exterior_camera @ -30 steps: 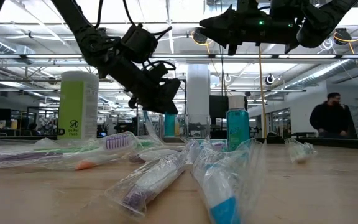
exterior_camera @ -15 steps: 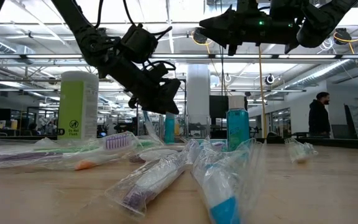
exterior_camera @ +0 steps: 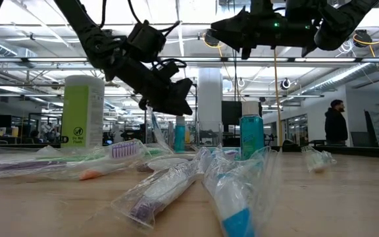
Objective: Pick & Place toothbrushing station
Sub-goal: Put the bottom blue mouthwash into the transparent organizer
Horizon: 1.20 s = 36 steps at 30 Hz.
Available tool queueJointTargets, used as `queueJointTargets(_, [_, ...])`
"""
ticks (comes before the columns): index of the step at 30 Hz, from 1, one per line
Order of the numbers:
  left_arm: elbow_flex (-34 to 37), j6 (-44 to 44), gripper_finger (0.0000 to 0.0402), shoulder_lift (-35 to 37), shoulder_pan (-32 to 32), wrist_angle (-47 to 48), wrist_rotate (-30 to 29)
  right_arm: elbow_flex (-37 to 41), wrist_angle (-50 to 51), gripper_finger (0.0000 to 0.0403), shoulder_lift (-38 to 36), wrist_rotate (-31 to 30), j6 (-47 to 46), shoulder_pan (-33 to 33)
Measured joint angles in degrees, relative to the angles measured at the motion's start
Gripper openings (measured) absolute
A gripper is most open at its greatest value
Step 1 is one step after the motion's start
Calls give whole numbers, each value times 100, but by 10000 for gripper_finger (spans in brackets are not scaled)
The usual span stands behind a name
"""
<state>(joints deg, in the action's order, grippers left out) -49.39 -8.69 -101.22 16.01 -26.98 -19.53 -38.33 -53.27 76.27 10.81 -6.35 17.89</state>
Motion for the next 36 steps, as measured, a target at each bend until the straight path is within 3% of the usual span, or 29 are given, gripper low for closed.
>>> queueJointTargets(12, [-3, 155, 184, 1065, -418, 738, 175, 0, 1117, 141, 0, 413, 20, -473])
queueJointTargets(28, [-2, 149, 184, 1193, -1482, 970, 149, 0, 3154, 141, 0, 400, 161, -1890])
queueJointTargets(36, [-2, 64, 184, 1193, -1691, 967, 146, 2, 3726, 141, 0, -640, 254, -2694])
